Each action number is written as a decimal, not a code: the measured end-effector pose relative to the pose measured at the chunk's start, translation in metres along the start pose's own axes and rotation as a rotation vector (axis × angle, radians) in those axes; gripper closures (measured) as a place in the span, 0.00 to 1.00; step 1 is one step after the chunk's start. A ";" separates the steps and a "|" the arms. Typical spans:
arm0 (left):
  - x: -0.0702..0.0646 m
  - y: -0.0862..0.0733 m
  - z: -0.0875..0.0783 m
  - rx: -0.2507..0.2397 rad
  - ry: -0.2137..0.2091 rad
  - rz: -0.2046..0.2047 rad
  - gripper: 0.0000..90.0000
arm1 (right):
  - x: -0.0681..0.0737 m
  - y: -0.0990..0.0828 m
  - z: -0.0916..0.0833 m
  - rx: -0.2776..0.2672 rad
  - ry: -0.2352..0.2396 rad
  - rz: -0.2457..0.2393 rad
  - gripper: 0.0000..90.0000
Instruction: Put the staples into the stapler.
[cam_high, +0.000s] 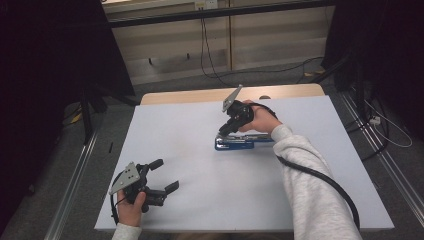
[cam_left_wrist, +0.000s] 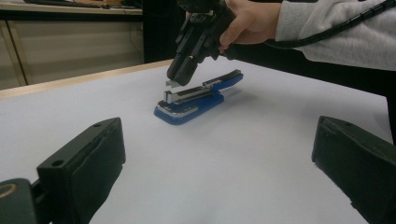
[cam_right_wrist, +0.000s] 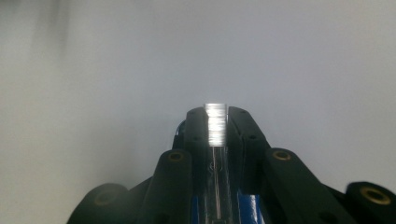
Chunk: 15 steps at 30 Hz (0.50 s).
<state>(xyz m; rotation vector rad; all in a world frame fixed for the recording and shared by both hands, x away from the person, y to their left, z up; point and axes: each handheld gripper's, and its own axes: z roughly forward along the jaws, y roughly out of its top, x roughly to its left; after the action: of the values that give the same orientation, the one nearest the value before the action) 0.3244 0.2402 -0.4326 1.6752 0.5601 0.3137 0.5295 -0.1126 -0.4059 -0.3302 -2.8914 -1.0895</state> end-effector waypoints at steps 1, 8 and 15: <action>0.000 0.000 0.000 0.001 0.000 0.000 0.03 | 0.000 0.000 0.000 -0.001 0.002 -0.002 0.87; 0.000 0.000 0.000 0.000 0.000 0.000 0.03 | 0.000 0.000 0.001 -0.001 -0.004 -0.004 0.87; 0.000 0.000 0.000 0.001 0.003 0.005 0.03 | 0.000 -0.003 0.003 0.009 -0.001 0.001 0.87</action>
<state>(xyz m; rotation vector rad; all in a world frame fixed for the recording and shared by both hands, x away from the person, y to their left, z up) 0.3248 0.2404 -0.4327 1.6780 0.5582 0.3200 0.5291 -0.1128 -0.4097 -0.3313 -2.8960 -1.0766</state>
